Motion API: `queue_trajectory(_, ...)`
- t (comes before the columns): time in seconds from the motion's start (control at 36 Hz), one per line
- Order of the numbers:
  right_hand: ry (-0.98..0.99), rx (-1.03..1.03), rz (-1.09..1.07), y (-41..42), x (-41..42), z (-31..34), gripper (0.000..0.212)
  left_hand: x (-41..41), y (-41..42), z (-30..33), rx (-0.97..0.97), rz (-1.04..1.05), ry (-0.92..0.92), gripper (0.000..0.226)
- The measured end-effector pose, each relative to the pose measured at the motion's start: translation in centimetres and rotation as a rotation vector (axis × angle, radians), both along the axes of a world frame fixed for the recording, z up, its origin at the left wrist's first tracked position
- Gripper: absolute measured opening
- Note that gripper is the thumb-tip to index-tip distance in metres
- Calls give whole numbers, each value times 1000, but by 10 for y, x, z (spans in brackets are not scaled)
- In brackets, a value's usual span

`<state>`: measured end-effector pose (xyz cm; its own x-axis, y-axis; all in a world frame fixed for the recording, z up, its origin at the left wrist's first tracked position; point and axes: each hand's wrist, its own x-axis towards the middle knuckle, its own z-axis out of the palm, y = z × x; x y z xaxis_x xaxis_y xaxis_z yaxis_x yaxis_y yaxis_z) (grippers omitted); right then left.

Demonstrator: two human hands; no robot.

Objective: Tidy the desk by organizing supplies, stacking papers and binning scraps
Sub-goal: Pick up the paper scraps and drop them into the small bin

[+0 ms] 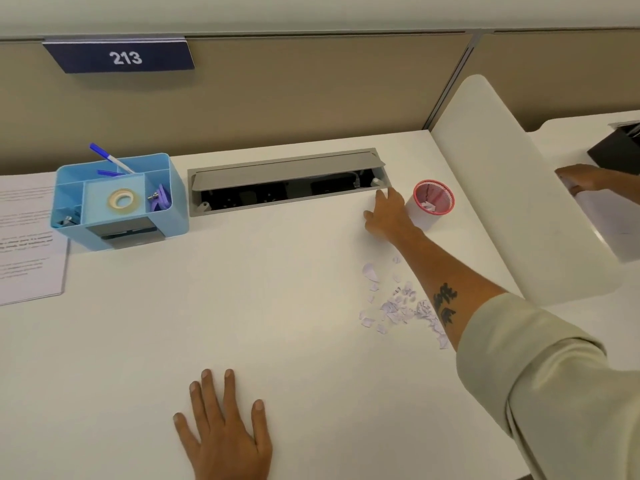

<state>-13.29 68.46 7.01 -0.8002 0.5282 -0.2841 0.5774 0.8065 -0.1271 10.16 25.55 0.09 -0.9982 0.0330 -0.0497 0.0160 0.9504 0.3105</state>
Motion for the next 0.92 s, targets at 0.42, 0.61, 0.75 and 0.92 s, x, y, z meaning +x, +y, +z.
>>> queue_trajectory(0.42, 223, -18, 263, -24, 63, -25, 30, 1, -4, 2, -32, -38, -53, 78)
queue_trajectory(0.61, 279, -72, 414, -49, 125, -25, 36, 2, -3, 7, -17, -43, -44, 77)
queue_trajectory(0.75, 340, 2, 492, -46, 159, -29, 28, 2, -3, 8, -18, -43, -42, 78)
queue_trajectory(0.92, 375, 161, 410, -16, 175, -29, 13, 1, -4, 8, -15, -39, -34, 78)
